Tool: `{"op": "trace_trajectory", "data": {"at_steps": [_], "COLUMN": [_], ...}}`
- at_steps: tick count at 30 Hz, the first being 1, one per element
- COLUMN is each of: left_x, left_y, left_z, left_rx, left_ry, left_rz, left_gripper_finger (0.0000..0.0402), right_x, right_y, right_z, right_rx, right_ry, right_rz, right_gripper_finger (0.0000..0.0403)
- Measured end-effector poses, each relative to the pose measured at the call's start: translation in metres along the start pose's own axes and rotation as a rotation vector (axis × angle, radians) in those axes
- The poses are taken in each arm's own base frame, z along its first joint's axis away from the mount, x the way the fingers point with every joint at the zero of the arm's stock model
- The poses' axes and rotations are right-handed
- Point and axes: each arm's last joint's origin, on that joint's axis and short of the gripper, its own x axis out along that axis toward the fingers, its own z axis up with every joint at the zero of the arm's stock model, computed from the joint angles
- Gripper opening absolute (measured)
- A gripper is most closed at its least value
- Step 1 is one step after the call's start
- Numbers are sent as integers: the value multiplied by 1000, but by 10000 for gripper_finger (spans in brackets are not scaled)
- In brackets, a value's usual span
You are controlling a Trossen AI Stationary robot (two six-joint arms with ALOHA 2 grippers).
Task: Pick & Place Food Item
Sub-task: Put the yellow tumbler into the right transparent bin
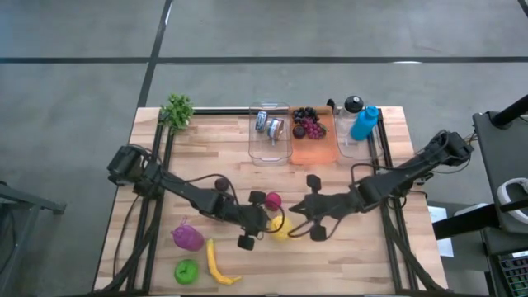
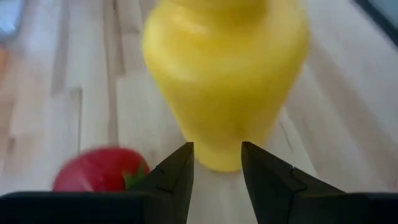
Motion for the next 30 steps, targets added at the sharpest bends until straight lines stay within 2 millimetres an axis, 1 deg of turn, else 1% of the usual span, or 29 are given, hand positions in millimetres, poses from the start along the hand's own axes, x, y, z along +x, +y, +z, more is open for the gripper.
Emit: {"op": "trace_trajectory", "data": {"at_steps": [3, 10, 15, 20, 24, 30], "left_x": [0, 2, 3, 1, 1, 1], "left_y": [1, 1, 1, 2, 2, 2], "left_z": [2, 3, 3, 4, 3, 2], "left_rx": [0, -4, 13, 30, 32, 33], "left_ry": [-31, -76, -75, -81, -70, -57], "left_rz": [4, 4, 5, 6, 6, 5], "left_gripper_finger": [135, 134, 134, 134, 134, 134], "right_x": [-8, -18, -20, -20, -21, -21], "right_y": [5, 12, 13, 13, 14, 16], "right_z": [0, 1, 1, 2, 3, 3], "right_rx": [-8, -17, -26, -24, -27, -75], "right_ry": [-13, -30, -35, -36, -37, -30], "right_rz": [10, 35, 45, 43, 62, 119], "right_gripper_finger": [8, 8, 8, 12, 33, 83]}}
